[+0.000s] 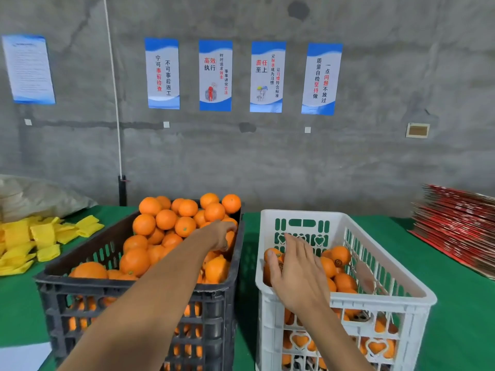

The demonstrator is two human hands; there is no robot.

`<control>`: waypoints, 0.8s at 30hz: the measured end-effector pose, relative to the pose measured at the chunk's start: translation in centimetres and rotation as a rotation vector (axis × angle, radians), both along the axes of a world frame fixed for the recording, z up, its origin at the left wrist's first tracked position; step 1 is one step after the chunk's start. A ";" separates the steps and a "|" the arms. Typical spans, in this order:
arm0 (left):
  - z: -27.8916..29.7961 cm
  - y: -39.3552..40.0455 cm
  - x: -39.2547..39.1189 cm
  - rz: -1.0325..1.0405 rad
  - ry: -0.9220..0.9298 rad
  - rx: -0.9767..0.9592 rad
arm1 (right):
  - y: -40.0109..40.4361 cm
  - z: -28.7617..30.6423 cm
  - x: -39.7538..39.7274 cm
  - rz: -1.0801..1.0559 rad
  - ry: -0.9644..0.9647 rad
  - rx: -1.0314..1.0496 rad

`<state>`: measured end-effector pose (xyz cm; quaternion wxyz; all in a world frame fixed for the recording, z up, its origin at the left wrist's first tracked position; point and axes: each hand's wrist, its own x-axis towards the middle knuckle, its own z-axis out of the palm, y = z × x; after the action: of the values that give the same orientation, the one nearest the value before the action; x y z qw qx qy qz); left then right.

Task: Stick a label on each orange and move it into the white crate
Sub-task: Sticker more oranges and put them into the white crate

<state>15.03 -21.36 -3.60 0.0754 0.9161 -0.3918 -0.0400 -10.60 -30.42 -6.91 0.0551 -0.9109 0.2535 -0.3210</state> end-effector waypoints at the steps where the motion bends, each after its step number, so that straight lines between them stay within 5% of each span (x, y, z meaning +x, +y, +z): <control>1: 0.1 0.1 0.0 0.003 -0.017 -0.017 | 0.0 -0.1 0.0 0.000 0.002 0.001; 6: 2.8 2.6 -3.0 -0.002 -0.142 -0.353 | 0.1 0.2 -0.5 0.050 -0.099 -0.044; 13: 3.2 9.7 -16.6 -0.389 -0.154 -0.980 | 6.1 1.1 -2.9 0.629 -0.558 0.284; 19: -5.1 12.6 -24.3 -0.331 -0.175 -1.047 | 9.1 -2.9 -7.3 0.611 -0.715 0.497; 24: -14.8 13.3 -25.9 -0.275 0.183 -0.923 | 9.1 -11.2 -10.4 0.549 -0.416 0.498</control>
<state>-10.85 -8.04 -18.41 0.5018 0.7196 -0.4775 0.0480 -20.96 -21.31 -18.12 0.4069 -0.8192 0.0547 -0.4003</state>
